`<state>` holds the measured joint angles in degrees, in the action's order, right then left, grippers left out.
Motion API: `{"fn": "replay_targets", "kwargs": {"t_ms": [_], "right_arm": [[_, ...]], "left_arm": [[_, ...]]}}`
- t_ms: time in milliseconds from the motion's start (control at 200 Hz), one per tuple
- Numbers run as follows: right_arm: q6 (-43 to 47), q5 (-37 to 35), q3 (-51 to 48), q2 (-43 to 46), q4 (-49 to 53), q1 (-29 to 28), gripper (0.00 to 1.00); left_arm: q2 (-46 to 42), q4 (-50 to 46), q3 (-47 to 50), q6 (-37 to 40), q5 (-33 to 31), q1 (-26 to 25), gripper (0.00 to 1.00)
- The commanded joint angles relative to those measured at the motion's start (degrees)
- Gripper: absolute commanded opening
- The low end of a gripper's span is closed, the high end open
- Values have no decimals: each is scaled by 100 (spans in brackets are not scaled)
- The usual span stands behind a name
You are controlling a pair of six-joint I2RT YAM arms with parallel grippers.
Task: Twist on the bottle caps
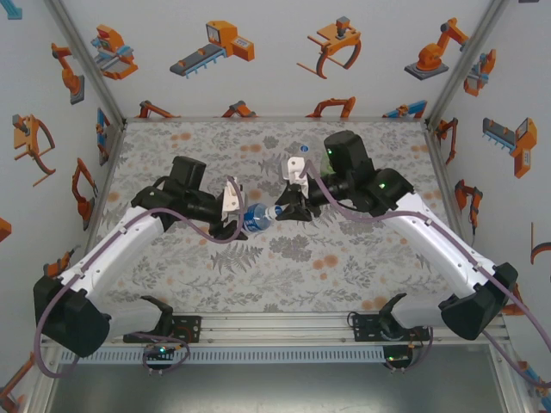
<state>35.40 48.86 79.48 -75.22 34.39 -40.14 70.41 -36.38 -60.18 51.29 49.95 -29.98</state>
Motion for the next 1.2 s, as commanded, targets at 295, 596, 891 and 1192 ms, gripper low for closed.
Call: {"fn": "replay_targets", "kwargs": {"t_ms": [295, 596, 891, 1192], "right_arm": [[-402, -258, -606, 194, -675, -132, 0], [-1743, -401, -1284, 402, -1817, -109, 0], [-2822, -424, -1869, 720, -2671, 94, 0], [-4325, -860, -1809, 562, -2856, 130, 0]], "left_arm": [[-70, -106, -101, 274, 447, -8, 0], [-188, 34, -11, 281, 445, 9, 0], [-309, 170, 61, 274, 471, 23, 0], [-328, 199, 61, 234, 482, 21, 0]]}}
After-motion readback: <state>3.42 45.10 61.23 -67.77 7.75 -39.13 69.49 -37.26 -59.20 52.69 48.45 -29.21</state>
